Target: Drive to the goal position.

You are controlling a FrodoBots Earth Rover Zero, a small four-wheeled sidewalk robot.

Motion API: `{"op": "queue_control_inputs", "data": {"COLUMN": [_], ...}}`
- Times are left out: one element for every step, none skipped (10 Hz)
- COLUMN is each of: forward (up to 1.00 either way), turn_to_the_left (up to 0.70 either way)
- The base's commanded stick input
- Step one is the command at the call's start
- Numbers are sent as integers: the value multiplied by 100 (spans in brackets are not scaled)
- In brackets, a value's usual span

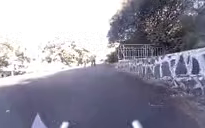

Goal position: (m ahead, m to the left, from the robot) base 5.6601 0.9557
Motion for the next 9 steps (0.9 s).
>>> {"op": "queue_control_inputs", "data": {"forward": [70, 70, 70, 70, 70, 70, 70, 70, 70], "turn_to_the_left": [0, 0, 0, 0, 0, 0, 0, 0, 0]}}
